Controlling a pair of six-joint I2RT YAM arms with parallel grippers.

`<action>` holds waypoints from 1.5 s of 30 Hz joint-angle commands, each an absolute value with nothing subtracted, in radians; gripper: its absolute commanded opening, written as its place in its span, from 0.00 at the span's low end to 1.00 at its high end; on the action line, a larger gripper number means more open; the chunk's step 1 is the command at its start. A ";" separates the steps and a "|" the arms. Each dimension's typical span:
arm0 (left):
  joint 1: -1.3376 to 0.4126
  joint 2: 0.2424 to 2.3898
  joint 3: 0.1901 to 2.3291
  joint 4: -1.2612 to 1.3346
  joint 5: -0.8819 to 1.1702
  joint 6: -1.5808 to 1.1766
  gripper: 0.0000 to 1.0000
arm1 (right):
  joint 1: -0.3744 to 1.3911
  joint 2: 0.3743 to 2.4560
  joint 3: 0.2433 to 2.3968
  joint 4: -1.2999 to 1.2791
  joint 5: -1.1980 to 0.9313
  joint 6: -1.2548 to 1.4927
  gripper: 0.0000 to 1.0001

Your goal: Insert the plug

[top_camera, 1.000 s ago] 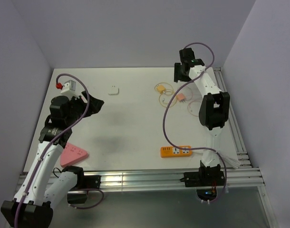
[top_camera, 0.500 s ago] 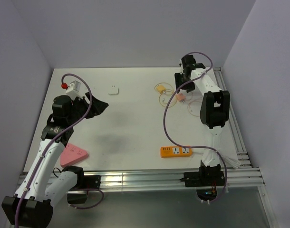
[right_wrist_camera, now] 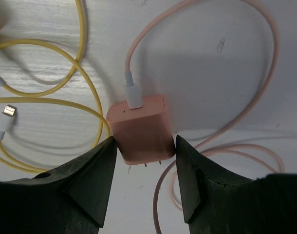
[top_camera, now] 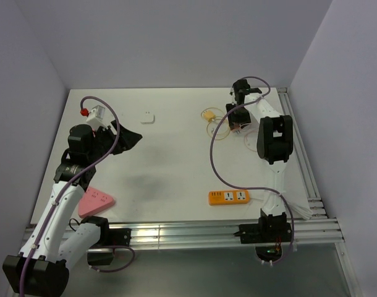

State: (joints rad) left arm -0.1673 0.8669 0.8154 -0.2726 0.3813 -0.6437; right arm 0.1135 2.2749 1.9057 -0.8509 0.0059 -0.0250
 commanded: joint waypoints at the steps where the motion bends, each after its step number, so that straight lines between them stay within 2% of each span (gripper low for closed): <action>1: -0.169 0.864 0.815 -0.241 0.394 -0.634 0.68 | 0.115 2.305 1.946 -0.833 0.038 -0.041 0.57; 7: -0.169 0.862 0.807 -0.216 0.445 -0.640 0.67 | 0.115 2.315 1.970 -0.830 0.028 -0.031 0.47; 11: -0.169 0.874 0.804 -0.189 0.503 -0.641 0.62 | 0.115 2.292 1.950 -0.801 0.005 -0.025 0.38; 13: -0.169 0.880 0.804 -0.183 0.514 -0.643 0.61 | 0.115 2.270 1.936 -0.784 0.005 -0.012 0.25; 15: -0.169 0.884 0.804 -0.176 0.531 -0.644 0.60 | 0.114 2.229 1.904 -0.764 -0.021 -0.003 0.18; 16: -0.169 0.888 0.801 -0.164 0.538 -0.649 0.59 | 0.114 2.212 1.888 -0.735 -0.031 -0.003 0.02; 17: -0.169 0.890 0.799 -0.157 0.558 -0.653 0.58 | 0.114 2.192 1.870 -0.717 -0.043 0.029 0.00; 24: -0.190 0.962 0.807 -0.055 0.664 -0.719 0.53 | 0.126 1.924 1.672 -0.589 -0.075 0.124 0.00; 28: -0.273 1.055 0.848 -0.009 0.673 -0.768 0.53 | 0.150 1.755 1.553 -0.522 -0.061 0.178 0.00; 32: -0.345 1.147 0.908 0.054 0.661 -0.824 0.48 | 0.192 1.603 1.424 -0.485 -0.052 0.215 0.00; 42: -0.485 1.310 0.951 0.258 0.598 -0.965 0.49 | 0.422 1.177 0.970 -0.299 0.074 0.256 0.00; 45: -0.524 1.368 0.985 0.279 0.577 -0.977 0.50 | 0.475 1.080 0.872 -0.226 0.046 0.270 0.00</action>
